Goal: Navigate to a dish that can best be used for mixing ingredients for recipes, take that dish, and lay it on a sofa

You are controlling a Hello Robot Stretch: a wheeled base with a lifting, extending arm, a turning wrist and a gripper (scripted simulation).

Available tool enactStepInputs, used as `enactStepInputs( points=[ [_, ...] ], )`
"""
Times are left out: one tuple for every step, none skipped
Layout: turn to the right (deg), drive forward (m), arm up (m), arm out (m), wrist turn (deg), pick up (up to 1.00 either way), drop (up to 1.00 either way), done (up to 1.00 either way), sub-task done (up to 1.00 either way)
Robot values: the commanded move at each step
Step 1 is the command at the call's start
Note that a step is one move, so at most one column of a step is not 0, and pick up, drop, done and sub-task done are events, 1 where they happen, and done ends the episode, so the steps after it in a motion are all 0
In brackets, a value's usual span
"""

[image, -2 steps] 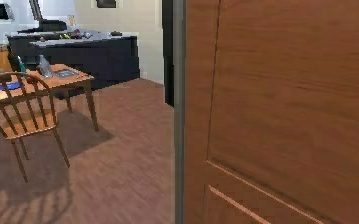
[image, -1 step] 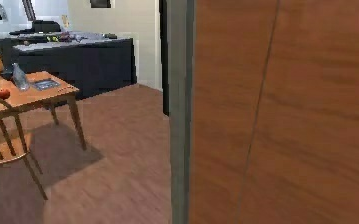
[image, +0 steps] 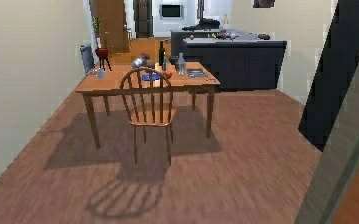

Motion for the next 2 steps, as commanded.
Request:
enactStepInputs(
  points=[
    [0.0,1.00,0.00,0.00,0.0,0.00,0.00,0.00,0.00],
    [-12.0,0.00,0.00,0.00,0.0,0.00,0.00,0.00,0.00]
  ],
)
